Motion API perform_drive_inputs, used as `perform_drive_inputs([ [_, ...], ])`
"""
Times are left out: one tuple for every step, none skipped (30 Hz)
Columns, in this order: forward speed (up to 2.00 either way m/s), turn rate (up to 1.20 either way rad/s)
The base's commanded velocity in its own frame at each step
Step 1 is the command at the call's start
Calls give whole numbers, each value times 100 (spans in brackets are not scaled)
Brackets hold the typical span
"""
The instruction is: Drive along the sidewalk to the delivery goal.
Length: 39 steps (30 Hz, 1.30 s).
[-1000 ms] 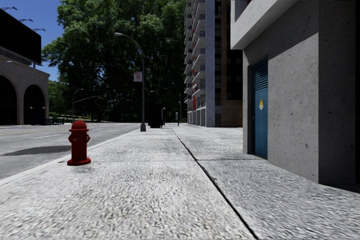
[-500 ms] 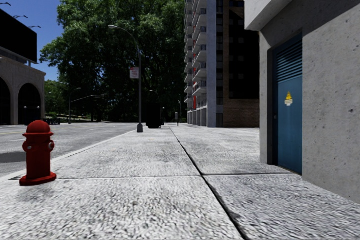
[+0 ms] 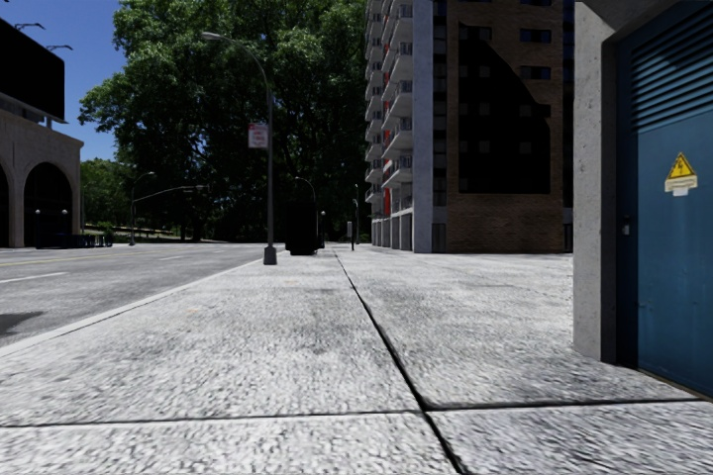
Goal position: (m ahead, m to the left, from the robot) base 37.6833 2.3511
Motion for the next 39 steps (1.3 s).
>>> perform_drive_inputs([
  [200,0],
  [200,0],
  [200,0],
  [200,0],
  [200,0],
  [200,0],
  [200,0],
  [200,0],
  [200,0],
  [200,0],
  [200,0],
  [200,0],
  [200,0],
  [200,0],
  [200,0],
  [200,0],
  [200,0],
  [200,0],
  [200,0],
  [200,0],
  [200,0],
  [200,0],
  [200,0],
  [200,0],
  [200,0],
  [200,0],
  [200,0],
  [200,0],
  [200,0],
  [200,0],
  [200,0],
  [200,0],
  [200,0],
  [200,0],
  [200,0],
  [200,0],
  [200,0],
  [200,0],
  [200,0],
])
